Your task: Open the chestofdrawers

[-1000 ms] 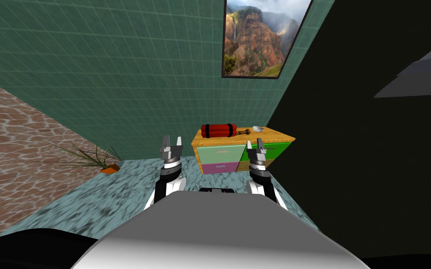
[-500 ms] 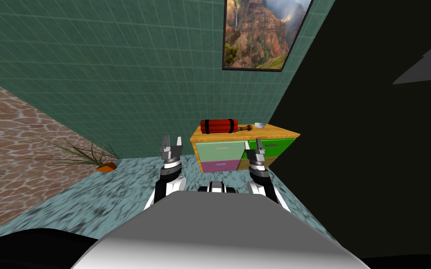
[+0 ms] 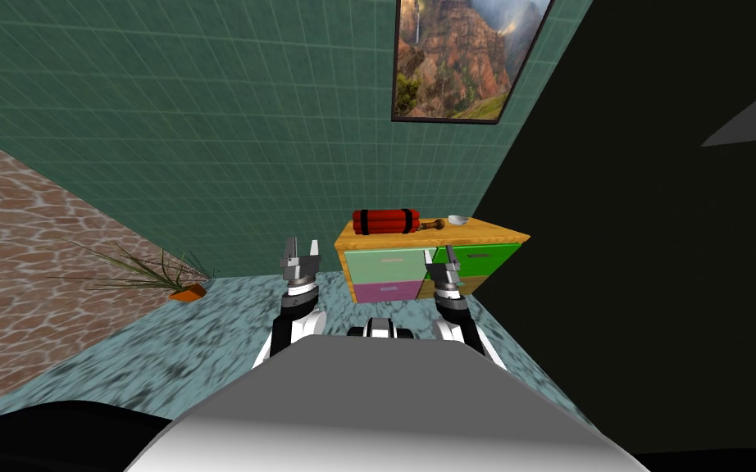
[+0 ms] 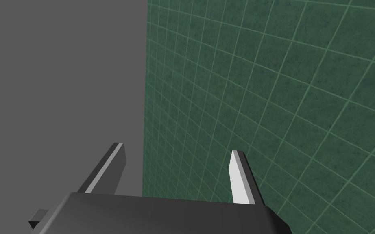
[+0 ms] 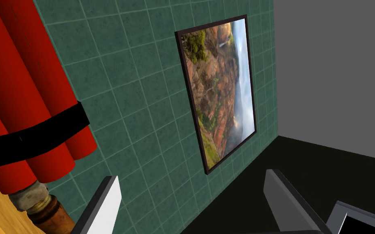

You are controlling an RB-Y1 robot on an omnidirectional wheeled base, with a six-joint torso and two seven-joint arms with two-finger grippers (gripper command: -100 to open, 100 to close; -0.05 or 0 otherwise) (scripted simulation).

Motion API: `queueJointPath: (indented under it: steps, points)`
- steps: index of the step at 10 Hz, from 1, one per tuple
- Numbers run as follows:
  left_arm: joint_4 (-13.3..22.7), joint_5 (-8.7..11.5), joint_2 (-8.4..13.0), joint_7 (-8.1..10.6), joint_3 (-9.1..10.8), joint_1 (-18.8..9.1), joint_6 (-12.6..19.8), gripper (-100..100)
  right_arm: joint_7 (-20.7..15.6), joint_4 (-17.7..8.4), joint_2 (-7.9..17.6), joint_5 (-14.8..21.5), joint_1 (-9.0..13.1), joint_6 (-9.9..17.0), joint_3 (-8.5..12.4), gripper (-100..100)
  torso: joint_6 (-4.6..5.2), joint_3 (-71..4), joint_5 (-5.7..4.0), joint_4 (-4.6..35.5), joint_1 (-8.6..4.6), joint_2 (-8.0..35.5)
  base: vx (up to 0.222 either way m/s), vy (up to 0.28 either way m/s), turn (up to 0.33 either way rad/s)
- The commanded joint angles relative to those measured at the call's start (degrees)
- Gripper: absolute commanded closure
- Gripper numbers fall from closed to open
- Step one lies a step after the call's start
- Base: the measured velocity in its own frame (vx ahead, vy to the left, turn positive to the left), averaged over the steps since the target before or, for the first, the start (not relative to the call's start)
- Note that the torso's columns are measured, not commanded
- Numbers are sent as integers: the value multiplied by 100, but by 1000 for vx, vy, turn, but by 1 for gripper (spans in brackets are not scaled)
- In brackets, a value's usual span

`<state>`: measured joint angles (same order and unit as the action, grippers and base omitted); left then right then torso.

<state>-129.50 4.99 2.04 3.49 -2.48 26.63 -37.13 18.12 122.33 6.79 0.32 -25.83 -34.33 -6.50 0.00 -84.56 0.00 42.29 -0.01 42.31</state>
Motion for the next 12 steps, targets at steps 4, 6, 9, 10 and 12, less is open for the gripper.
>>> queueJointPath:
  steps: [4,6,9,10,12]
  points:
    - [0,0,0,0,0,0,0,0,827,-408,181,-419,185,-159,-231,-100,0,-2,1,-1,1,-3,10,15,12]
    - [0,0,0,0,0,0,0,0,1132,-559,226,-578,255,-216,-315,-100,0,-1,0,0,0,-1,8,16,14]
    - [0,0,0,0,0,0,0,0,1627,-718,263,-747,330,-275,-404,-100,-1,-1,0,-1,1,-2,10,18,15]
    - [0,0,0,0,0,0,0,0,1795,-884,294,-926,409,-335,-497,-100,0,-2,0,-1,0,-2,13,22,21]
    - [0,0,0,0,0,0,0,0,2031,-884,294,-926,409,-335,-497,-100,0,-1,0,-1,1,-2,7,14,6]
